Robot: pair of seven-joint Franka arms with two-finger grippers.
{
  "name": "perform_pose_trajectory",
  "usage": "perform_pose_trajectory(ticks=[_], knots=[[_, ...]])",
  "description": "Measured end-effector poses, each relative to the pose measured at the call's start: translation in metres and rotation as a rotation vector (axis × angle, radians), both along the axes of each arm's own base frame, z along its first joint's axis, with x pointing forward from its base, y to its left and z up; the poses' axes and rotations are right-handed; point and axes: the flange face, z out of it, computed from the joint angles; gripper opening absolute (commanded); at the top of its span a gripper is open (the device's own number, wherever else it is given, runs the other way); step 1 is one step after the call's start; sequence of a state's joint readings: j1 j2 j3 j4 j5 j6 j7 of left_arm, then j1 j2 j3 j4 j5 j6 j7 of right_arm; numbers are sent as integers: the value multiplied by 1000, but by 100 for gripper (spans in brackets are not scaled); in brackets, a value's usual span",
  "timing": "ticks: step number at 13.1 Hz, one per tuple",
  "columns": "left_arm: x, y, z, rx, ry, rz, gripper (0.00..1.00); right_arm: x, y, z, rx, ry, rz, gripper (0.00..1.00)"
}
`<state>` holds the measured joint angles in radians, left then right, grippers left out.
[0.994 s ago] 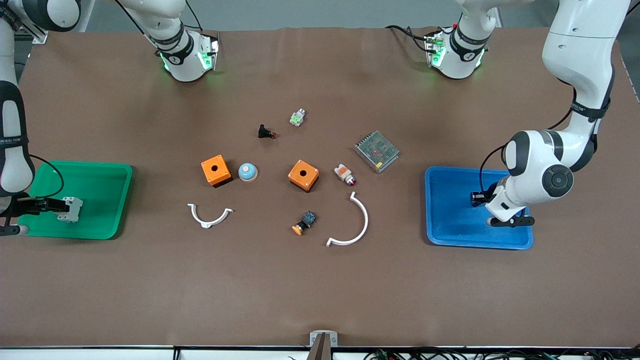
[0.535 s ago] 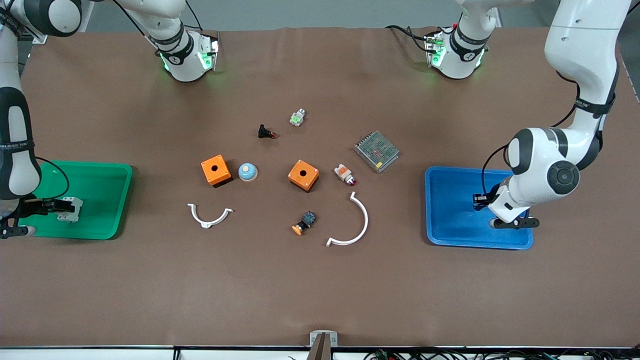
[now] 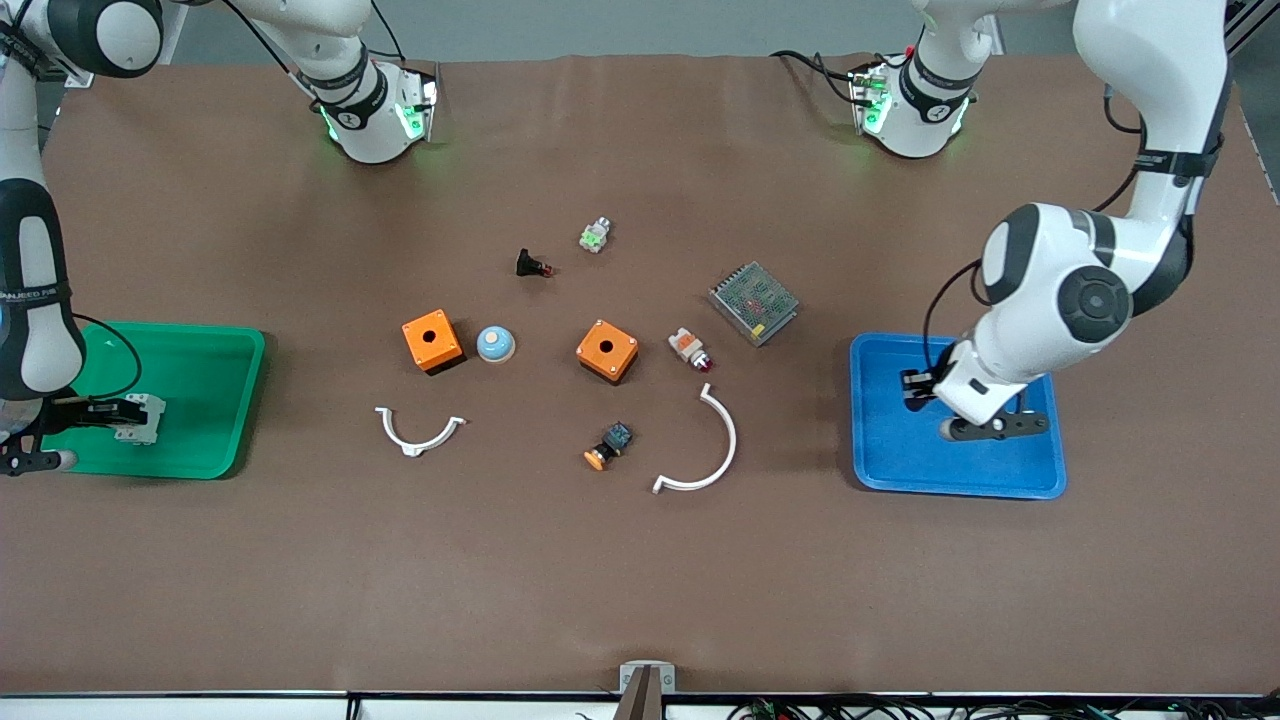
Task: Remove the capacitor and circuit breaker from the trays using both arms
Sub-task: 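Lift the capacitor toward the white arc while the right gripper carries the breaker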
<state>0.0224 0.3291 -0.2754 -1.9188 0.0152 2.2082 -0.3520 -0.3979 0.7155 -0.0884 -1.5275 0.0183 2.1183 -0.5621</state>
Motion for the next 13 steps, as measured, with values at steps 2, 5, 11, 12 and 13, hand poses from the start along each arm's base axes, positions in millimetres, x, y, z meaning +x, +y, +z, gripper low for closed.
perform_pose_trajectory(ticks=[2, 5, 11, 12, 13], knots=[[-1, -37, -1, -9, 2, 31, 0, 0, 0, 0, 0, 0, 0, 20], [-6, -95, -6, -17, 11, 92, 0, 1, 0, 1, 0, -1, 1, 21], [-23, -200, -44, -22, 52, 243, 0, 14, 49, 92, 39, 77, -25, 20], [-24, -211, -53, -13, 50, 255, 0, 13, 70, 121, 40, 100, -46, 20], [-24, -218, -63, -3, 43, 267, 0, 12, 95, 149, 38, 120, -62, 20]])
